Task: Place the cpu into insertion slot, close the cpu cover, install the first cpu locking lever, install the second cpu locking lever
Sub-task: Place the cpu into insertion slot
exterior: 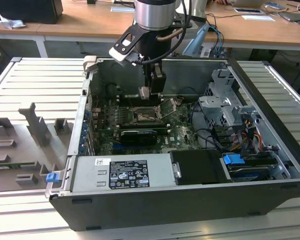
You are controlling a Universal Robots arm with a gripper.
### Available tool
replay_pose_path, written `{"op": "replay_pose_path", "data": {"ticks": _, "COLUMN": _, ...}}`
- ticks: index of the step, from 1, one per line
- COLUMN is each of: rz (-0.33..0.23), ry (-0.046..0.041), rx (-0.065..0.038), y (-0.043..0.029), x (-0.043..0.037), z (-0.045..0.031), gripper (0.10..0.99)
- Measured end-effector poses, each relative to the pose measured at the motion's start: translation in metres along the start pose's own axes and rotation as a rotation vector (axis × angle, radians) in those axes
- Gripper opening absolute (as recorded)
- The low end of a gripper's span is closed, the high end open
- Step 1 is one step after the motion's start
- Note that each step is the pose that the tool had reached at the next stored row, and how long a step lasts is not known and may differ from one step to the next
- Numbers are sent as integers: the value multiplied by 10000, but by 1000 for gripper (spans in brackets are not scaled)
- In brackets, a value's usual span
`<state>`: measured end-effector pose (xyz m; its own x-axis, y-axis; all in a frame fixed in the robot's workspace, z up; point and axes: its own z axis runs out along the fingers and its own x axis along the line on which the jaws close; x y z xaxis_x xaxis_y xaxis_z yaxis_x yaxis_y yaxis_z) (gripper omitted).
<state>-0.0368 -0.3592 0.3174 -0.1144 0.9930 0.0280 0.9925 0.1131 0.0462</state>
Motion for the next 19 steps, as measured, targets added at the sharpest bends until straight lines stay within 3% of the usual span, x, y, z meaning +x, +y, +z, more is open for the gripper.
{"op": "replay_pose_path", "data": {"ticks": 9, "rz": 19, "ry": 0, "rx": -1, "y": -3, "x": -2, "z": 69, "gripper": 541}}
{"op": "replay_pose_path", "data": {"ticks": 19, "rz": 37, "ry": -3, "rx": -1, "y": -9, "x": -6, "z": 198, "gripper": 541}}
